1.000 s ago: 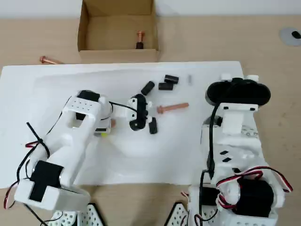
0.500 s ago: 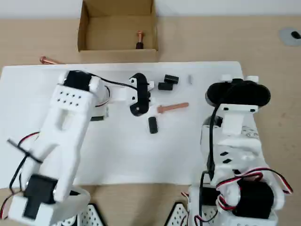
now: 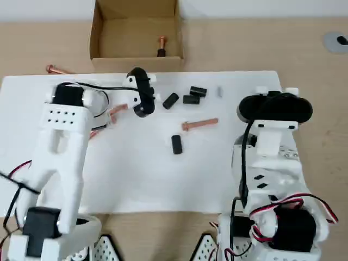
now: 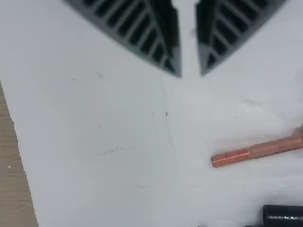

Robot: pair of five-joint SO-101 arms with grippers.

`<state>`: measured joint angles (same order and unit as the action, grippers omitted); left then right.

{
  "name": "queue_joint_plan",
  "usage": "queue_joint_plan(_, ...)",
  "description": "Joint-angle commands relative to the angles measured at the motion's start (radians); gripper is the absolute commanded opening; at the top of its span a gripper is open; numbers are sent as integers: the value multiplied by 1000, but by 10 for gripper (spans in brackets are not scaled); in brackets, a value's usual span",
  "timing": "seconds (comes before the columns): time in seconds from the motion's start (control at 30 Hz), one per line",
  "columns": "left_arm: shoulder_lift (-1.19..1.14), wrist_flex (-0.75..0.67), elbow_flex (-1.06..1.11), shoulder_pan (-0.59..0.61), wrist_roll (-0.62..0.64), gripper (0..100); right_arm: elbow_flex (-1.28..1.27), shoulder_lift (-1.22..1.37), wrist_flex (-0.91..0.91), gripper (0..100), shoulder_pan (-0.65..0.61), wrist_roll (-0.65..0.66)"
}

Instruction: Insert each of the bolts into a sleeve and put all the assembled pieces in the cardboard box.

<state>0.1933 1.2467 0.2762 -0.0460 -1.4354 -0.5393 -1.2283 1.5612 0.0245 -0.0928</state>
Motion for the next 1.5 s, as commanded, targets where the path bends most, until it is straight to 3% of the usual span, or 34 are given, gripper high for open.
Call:
queue_joint_plan(0.0,-79,-149,-3,-21,26,78,-18,-2,-14,38,12,2)
queue_joint_plan(0.17,-262,-265,-118,-51,86,112,-67,-2,-14,38,12,2)
queue_joint_plan(0.57,-636,-80,-474,-49,91,114,-73,-2,-20,38,18,2)
queue_joint_plan(0.77,-762,-64,-560,-21,91,114,-73,-2,-21,38,18,3)
queue_joint_plan(0.87,-800,-49,-571,-9,91,112,-73,1,-21,38,18,3)
queue_joint_plan(1.1,-848,141,-632,-6,86,109,-74,2,-52,38,18,3)
queue_joint_plan(1.17,-858,161,-651,-5,92,60,-74,4,-57,38,18,3)
queue_joint_plan(1.23,-862,163,-669,-2,126,5,-74,-1,-57,38,18,3)
queue_joint_plan(1.37,-834,183,-769,9,235,11,-74,-1,-51,38,18,3)
queue_joint_plan(1.47,-792,282,-885,3,284,11,-74,-2,-49,38,16,3)
